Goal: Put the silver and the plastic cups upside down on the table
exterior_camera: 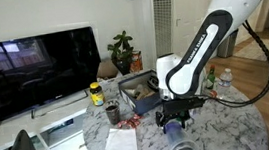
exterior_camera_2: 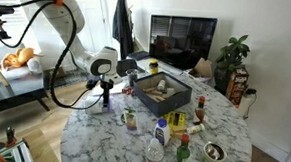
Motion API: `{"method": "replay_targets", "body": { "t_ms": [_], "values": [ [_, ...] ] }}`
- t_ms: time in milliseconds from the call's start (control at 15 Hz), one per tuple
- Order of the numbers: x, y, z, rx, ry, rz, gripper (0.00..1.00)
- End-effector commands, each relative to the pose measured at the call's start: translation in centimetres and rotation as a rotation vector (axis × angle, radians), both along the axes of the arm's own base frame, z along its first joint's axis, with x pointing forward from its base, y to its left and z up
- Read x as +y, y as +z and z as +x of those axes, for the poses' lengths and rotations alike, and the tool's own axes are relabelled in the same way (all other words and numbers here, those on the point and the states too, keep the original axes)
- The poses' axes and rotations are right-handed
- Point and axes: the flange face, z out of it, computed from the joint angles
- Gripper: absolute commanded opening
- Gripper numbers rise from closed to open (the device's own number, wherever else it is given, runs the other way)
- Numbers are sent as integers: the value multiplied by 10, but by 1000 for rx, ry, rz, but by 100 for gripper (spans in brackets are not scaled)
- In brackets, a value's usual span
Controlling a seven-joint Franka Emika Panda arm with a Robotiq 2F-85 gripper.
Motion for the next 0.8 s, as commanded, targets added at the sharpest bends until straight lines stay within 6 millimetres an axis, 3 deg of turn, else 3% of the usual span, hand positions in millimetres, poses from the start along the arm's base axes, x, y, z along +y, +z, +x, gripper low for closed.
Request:
{"method": "replay_targets", "body": {
  "t_ms": [0,333,733],
  "values": [
    [20,-4,10,-9,195,-30,100],
    [47,-18,15,-34,449,-30,100],
    [59,-10,28,-49,748,-32,100]
  ]
}}
